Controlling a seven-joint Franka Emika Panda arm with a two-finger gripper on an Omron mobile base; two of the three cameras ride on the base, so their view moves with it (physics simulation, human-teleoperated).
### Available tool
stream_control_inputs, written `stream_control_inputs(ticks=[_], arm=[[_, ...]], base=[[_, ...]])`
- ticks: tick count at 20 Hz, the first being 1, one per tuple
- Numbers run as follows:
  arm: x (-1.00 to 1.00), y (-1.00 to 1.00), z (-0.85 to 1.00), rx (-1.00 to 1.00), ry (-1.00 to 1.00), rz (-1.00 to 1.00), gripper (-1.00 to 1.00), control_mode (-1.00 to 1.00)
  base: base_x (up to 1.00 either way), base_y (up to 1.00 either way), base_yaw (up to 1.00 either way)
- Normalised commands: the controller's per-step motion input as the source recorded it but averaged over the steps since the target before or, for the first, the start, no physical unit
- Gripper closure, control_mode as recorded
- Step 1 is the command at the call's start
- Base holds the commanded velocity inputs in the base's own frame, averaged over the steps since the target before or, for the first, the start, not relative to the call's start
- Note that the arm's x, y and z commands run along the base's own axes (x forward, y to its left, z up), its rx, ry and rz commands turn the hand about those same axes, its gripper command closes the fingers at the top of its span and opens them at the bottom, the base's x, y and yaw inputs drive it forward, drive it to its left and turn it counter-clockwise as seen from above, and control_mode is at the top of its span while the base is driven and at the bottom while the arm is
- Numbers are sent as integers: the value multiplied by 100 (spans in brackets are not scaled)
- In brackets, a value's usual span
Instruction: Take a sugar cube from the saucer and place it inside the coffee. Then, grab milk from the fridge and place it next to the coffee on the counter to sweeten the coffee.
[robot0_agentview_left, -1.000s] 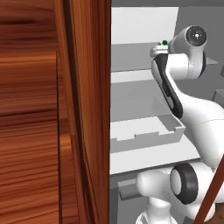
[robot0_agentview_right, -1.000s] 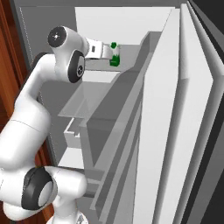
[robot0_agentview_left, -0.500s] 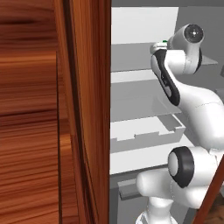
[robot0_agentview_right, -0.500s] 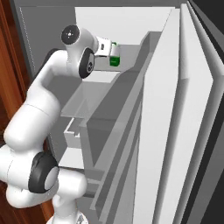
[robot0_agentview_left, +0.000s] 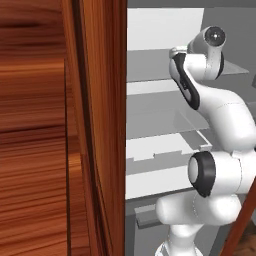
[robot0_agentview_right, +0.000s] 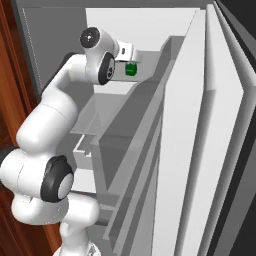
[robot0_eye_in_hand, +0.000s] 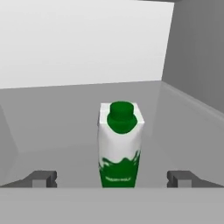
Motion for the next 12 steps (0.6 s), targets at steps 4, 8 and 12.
stream_control_inputs(ticks=[4, 8, 12], arm=[[38, -13, -5, 0, 0, 0, -100, -100], [36, -16, -7, 1, 0, 0, -100, -100], [36, -7, -10, 0, 0, 0, -100, -100]], base=[[0, 0, 0], [0, 0, 0], [0, 0, 0]])
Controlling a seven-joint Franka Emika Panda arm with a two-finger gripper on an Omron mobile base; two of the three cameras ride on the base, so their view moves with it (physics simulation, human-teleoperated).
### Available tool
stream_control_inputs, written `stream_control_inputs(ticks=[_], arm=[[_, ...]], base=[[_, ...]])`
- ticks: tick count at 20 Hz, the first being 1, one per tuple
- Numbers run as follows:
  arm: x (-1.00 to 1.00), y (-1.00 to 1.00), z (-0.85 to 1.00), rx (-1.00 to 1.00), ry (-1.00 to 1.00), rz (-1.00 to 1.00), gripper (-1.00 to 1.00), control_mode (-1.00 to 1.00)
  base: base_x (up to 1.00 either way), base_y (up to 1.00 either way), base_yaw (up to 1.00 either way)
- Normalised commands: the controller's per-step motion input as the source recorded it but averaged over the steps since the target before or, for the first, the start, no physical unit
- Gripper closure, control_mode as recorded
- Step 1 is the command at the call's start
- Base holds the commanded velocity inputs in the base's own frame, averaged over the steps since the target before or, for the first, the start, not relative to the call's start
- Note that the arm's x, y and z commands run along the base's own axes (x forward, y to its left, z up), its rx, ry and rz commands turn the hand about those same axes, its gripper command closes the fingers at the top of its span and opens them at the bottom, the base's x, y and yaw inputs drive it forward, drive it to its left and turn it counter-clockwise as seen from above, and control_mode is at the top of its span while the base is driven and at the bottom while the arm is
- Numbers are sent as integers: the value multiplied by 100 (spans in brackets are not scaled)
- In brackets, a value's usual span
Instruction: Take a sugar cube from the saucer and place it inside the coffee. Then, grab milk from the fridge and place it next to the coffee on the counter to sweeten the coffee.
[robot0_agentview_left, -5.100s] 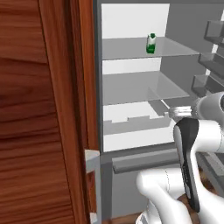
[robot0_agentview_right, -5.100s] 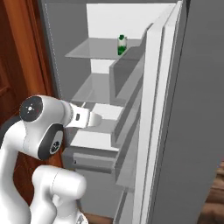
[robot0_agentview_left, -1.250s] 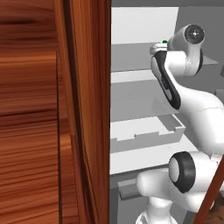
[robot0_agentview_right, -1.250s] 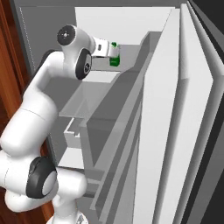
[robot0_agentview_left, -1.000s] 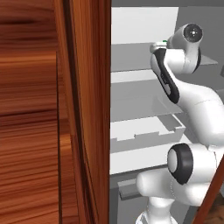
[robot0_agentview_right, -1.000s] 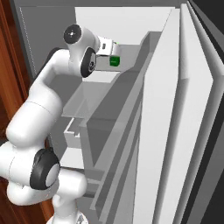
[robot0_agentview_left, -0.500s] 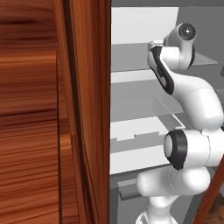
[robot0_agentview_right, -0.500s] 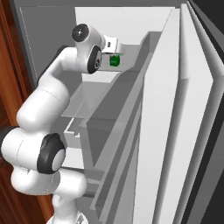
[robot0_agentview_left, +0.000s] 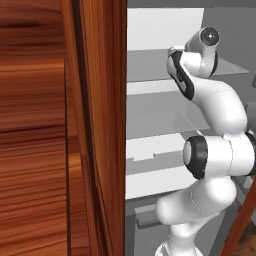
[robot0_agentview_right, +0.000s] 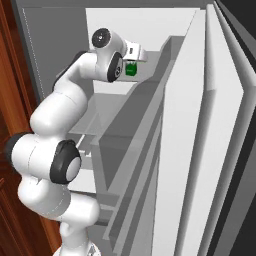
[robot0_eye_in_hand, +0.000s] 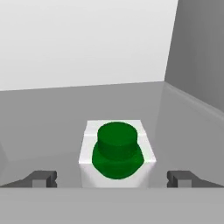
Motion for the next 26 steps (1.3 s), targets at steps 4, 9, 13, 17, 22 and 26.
stream_control_inputs(ticks=[4, 9, 13, 17, 22, 26], arm=[[33, -2, -6, 0, 0, 0, -100, -100], [26, -4, -2, 0, 0, 0, 100, -100], [11, -11, -2, 0, 0, 0, 100, -100], [0, -11, -2, 0, 0, 0, 100, -100], [-5, -5, -5, 0, -4, 0, 100, -100], [-53, 0, -6, 0, -15, 1, 100, -100]], base=[[0, 0, 0], [0, 0, 0], [0, 0, 0], [0, 0, 0], [0, 0, 0], [0, 0, 0]])
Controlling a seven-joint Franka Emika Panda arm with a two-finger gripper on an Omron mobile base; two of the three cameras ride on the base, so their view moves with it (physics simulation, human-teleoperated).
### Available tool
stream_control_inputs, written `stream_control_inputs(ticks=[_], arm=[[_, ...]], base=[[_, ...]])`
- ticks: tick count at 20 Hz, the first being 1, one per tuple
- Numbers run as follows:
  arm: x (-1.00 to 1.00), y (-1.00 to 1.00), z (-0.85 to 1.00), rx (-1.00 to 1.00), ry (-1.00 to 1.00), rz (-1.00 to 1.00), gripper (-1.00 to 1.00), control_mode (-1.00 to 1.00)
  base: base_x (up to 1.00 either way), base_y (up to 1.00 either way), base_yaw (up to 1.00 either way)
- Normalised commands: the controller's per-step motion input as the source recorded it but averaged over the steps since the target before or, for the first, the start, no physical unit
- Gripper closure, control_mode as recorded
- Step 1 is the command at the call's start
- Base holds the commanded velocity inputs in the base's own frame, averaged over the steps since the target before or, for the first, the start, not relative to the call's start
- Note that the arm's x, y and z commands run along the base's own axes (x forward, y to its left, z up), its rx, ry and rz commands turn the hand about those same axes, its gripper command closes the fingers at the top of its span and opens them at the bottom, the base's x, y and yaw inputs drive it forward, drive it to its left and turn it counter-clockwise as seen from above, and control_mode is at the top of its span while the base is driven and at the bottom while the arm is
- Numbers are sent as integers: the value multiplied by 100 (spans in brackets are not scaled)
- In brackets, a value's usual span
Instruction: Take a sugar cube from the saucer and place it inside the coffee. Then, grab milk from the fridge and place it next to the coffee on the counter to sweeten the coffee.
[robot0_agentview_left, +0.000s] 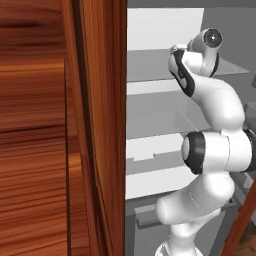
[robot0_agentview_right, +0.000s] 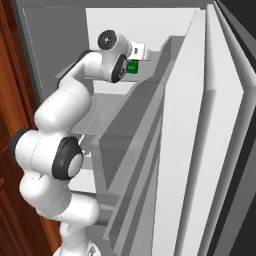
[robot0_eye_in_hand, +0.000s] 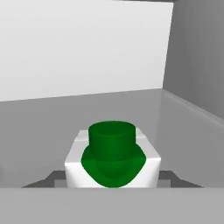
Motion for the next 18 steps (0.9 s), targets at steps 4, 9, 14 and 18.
stream_control_inputs(ticks=[4, 9, 14, 18], arm=[[-84, 0, 0, 0, -6, 3, 100, -100], [-100, 0, 15, 0, 6, 4, 100, -100], [-100, 0, 46, 0, 20, 4, 100, -100], [-100, 10, 0, -4, 13, 2, 100, -100]], base=[[0, 0, 0], [0, 0, 0], [0, 0, 0], [0, 0, 0]])
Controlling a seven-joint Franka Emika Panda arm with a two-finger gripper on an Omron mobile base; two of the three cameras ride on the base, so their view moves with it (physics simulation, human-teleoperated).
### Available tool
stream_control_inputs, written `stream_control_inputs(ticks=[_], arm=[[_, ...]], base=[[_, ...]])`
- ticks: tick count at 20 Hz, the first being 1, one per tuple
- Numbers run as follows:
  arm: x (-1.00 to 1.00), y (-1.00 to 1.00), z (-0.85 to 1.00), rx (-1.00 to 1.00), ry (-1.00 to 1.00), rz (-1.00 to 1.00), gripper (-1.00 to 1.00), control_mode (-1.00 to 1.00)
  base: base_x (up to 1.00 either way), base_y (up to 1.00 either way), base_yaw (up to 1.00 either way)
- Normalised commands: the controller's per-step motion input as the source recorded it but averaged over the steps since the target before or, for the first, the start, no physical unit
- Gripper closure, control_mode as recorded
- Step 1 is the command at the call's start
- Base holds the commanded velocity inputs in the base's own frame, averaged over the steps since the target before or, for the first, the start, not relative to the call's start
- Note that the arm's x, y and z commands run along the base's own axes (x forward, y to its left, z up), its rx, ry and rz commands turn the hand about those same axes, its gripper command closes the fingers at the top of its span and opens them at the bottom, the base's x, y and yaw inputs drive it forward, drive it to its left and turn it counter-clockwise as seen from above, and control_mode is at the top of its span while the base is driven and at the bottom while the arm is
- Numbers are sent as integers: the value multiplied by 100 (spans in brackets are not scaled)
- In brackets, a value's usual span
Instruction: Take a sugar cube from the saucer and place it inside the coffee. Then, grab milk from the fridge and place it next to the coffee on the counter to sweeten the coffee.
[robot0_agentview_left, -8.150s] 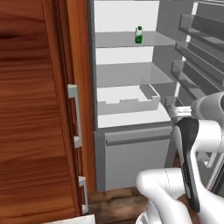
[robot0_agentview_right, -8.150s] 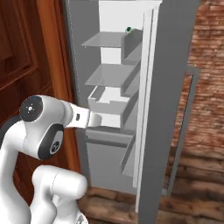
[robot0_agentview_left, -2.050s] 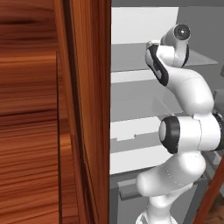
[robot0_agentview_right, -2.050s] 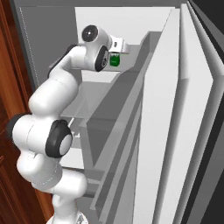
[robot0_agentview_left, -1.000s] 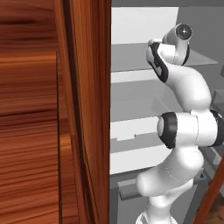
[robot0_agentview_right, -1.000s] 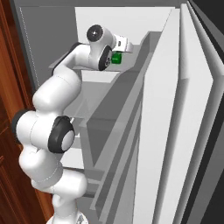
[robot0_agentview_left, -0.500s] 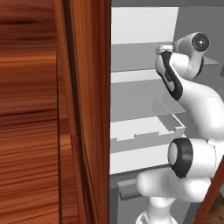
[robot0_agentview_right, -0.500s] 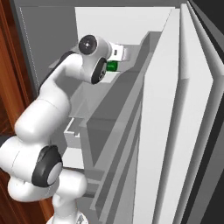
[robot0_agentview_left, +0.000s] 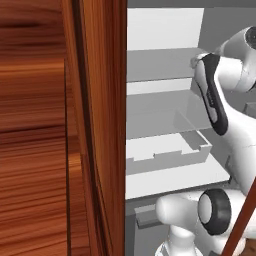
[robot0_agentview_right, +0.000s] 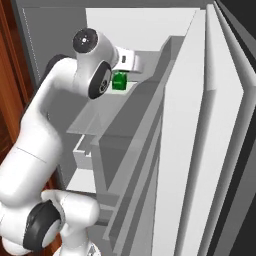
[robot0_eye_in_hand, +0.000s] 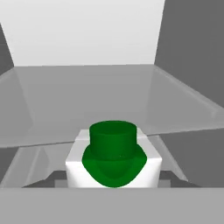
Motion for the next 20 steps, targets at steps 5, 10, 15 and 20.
stream_control_inputs(ticks=[5, 10, 15, 20], arm=[[-98, 30, -68, -8, 1, 11, 100, -100], [-40, 59, -76, -2, 0, 18, 100, -100], [-6, 47, -51, 0, 5, 15, 100, -100], [-6, 19, -19, -6, 4, 2, 100, -100]], base=[[0, 0, 0], [0, 0, 0], [0, 0, 0], [0, 0, 0]])
